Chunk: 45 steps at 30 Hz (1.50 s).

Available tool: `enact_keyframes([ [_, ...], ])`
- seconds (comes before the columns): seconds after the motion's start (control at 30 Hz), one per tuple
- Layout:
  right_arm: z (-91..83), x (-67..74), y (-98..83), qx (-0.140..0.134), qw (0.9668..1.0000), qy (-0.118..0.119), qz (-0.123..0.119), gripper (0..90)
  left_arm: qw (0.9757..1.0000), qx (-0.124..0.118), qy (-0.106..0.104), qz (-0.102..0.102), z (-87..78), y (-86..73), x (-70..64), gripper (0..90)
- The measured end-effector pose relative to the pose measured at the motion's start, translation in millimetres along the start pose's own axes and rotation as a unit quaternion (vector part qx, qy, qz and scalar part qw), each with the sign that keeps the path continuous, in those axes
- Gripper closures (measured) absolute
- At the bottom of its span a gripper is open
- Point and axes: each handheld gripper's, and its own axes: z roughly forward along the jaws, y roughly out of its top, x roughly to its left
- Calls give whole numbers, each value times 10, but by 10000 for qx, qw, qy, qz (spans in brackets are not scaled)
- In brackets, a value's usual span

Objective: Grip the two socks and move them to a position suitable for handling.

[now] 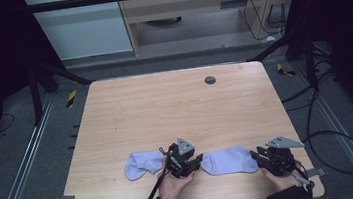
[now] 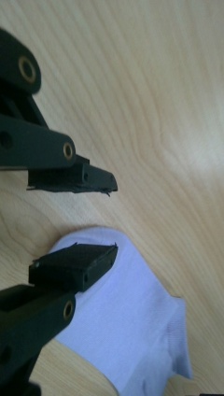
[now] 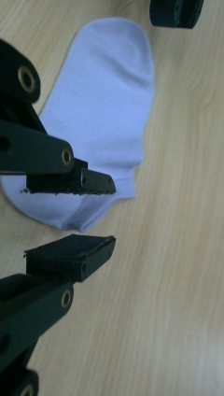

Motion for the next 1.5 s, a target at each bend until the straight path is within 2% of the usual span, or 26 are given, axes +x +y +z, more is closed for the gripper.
enact_keyframes([
  [0.23, 3, 45, 104, -296, 9995, 132, -46, 561, 9998, -176, 18, -28, -343, 52, 270, 475],
  [0.4, 29, 118, 199, -476, 9985, 280, -62, 492, 9993, -295, 182, -104, -590, 33, 475, 432],
  [0.6, 77, 264, 326, -591, 9968, 502, -210, 439, 9982, -388, 378, -250, -857, -78, 735, 402],
  [0.83, 159, 441, 476, -664, 9951, 651, -351, 413, 9953, -462, 694, -483, -1123, -295, 1033, 380],
  [0.93, 198, 528, 536, -699, 9942, 718, -384, 412, 9941, -441, 833, -535, -1200, -381, 1124, 375],
  [1.03, 249, 626, 602, -708, 9932, 817, -422, 409, 9918, -447, 1018, -632, -1291, -484, 1241, 370],
  [1.07, 249, 626, 602, -708, 9932, 817, -422, 409, 9918, -447, 1018, -632, -1291, -484, 1241, 366],
  [1.37, 430, 995, 807, -689, 9894, 1122, -617, 398, 9887, -336, 1249, -757, -1398, -697, 1400, 359],
  [1.5, 511, 1170, 874, -618, 9871, 1247, -787, 400, 9876, -237, 1329, -801, -1421, -786, 1447, 359],
])
